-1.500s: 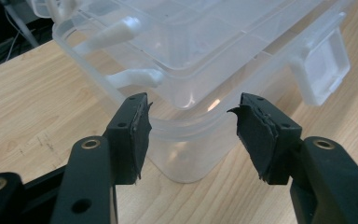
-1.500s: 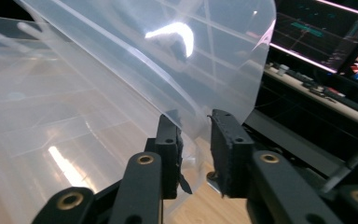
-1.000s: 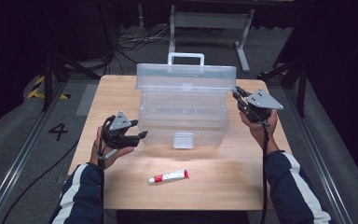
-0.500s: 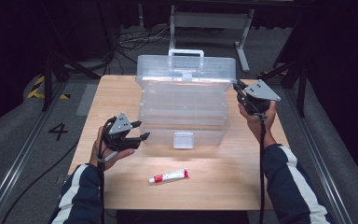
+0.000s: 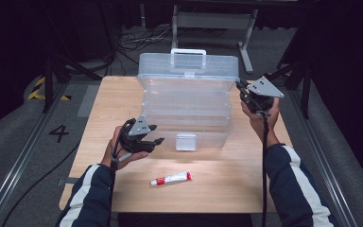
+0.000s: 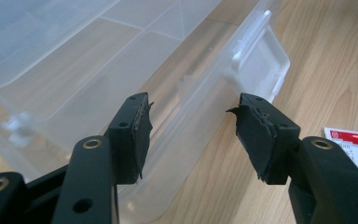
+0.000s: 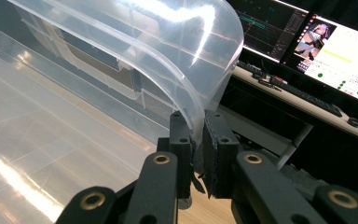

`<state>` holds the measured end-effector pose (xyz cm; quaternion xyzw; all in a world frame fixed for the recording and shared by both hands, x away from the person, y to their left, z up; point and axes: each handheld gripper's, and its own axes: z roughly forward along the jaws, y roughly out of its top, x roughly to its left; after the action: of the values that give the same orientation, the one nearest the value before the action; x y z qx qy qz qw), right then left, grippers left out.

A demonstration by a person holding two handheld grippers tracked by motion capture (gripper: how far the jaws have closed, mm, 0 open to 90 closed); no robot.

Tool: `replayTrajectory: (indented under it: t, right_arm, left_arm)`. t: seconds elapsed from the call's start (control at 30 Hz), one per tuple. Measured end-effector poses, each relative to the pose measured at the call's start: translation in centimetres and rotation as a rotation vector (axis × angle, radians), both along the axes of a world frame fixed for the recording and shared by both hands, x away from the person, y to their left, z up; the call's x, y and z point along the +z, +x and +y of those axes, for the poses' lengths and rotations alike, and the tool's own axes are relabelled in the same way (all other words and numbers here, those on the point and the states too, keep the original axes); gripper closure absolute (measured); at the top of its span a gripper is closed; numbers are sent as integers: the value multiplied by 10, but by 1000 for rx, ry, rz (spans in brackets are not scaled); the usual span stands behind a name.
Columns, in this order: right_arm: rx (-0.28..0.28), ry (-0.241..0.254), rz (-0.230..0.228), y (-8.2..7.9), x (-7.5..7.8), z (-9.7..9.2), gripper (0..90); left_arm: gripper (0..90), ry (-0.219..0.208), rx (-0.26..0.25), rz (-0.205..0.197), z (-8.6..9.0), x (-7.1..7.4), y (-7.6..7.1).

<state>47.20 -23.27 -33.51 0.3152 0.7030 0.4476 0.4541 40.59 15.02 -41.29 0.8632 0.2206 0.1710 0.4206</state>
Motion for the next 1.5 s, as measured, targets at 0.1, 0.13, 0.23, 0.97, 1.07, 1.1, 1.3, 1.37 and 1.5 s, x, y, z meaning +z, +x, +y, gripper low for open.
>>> replayTrajectory:
  t: [0.1, 0.13, 0.23, 0.97, 1.07, 1.1, 1.3, 1.37, 1.5]
  right_arm:
    - [-1, 5, 0, -1, 0, 0, 830]
    - [-1, 6, 0, -1, 0, 0, 830]
    - [4, 14, 6, -1, 0, 0, 829]
    - [31, 24, 20, -18, 7, 2, 825]
    - [25, 29, 30, -15, 11, 3, 828]
    - [19, 30, 36, -13, 12, 3, 830]
    - [8, 39, 43, -3, 16, 3, 835]
    - [4, 44, 48, 0, 18, 4, 838]
    - [-1, 52, 66, 10, 22, 3, 840]
  left_arm:
    - [454, 16, -10, 1, -5, -1, 2]
    - [454, 17, -15, 8, -8, -1, 4]
    - [454, 22, -28, 16, -16, -2, 7]
    - [564, 144, -64, 11, -26, -1, 0]
    - [605, 149, -58, -2, -26, -1, -1]
    - [606, 149, -59, -1, -25, -1, 0]
    - [608, 148, -66, -3, -25, -2, 1]
    - [606, 146, -68, -3, -25, -2, 1]
    - [609, 143, -76, -6, -24, -3, 1]
